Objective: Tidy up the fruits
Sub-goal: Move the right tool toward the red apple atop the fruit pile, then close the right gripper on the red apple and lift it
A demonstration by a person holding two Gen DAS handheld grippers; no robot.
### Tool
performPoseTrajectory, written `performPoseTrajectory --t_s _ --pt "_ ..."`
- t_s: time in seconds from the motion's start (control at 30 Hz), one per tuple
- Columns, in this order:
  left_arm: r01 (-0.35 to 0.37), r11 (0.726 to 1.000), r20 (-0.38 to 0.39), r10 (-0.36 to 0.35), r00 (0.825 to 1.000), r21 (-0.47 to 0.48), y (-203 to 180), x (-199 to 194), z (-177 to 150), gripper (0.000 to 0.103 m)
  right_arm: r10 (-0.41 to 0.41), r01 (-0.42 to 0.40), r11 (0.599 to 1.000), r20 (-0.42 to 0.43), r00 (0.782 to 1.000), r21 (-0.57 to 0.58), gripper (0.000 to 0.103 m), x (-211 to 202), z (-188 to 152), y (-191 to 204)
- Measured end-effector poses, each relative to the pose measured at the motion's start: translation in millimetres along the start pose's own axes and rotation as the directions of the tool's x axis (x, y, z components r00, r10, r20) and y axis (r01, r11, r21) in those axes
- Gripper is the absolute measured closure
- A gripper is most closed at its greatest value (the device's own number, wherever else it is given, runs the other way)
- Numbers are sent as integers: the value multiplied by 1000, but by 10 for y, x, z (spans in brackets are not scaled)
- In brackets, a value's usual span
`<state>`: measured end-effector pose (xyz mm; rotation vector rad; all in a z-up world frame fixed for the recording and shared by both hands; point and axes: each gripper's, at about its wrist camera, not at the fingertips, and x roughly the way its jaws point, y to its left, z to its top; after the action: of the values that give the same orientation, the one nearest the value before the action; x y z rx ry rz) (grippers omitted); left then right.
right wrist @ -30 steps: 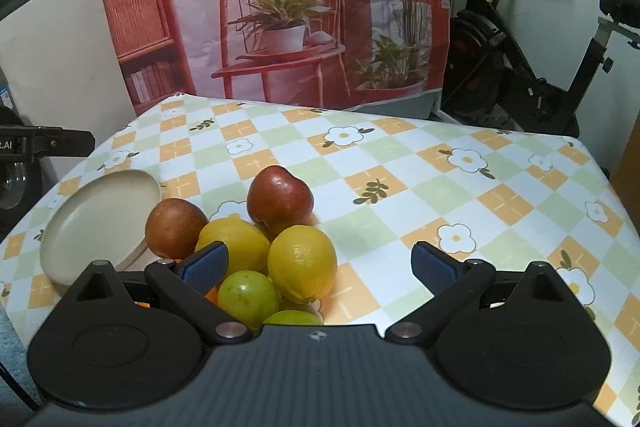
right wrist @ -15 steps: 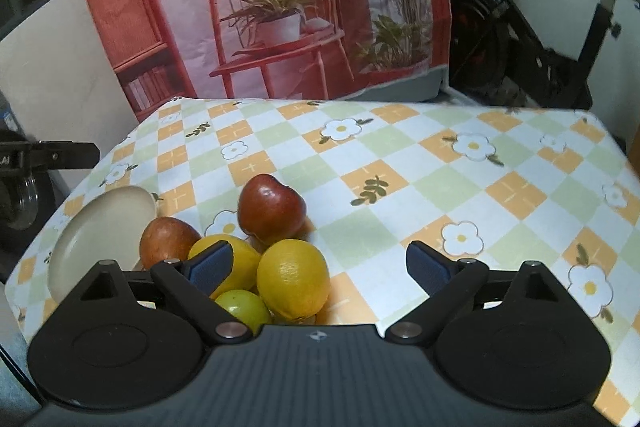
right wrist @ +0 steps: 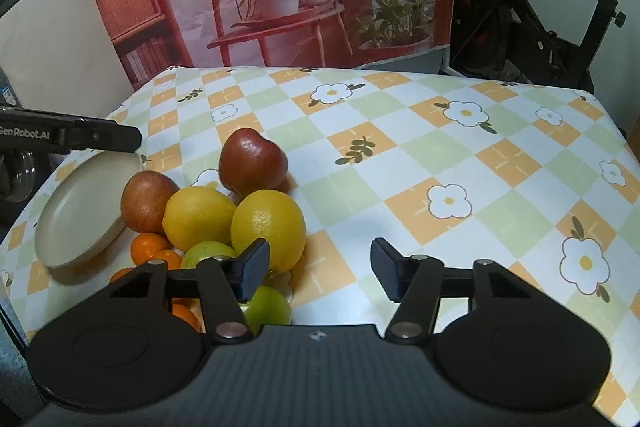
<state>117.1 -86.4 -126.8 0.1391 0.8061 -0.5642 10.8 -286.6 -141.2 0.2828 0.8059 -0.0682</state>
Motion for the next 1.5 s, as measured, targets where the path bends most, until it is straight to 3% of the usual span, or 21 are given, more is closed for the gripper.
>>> performPoseTrajectory --t_s 0.27,0.47,0.77,1.13,1.5 --pt "-4 1000 -12 4 1000 -11 14 -2 15 50 20 -20 999 0 1000 -45 47 15 -4 145" --pt "-31 999 19 32 999 -27 105 38 272 50 26 -24 997 27 999 -71 47 81 169 194" --pt "61 996 -62 -65 996 -69 121 550 653 49 83 -80 991 28 996 -107 43 508 540 339" --pt "153 964 -154 -188 970 -215 313 1047 634 50 155 -159 986 -66 986 -58 43 893 561 243" --pt "206 951 -178 -249 952 -232 259 1190 554 50 225 -225 974 -85 971 13 45 1029 555 102"
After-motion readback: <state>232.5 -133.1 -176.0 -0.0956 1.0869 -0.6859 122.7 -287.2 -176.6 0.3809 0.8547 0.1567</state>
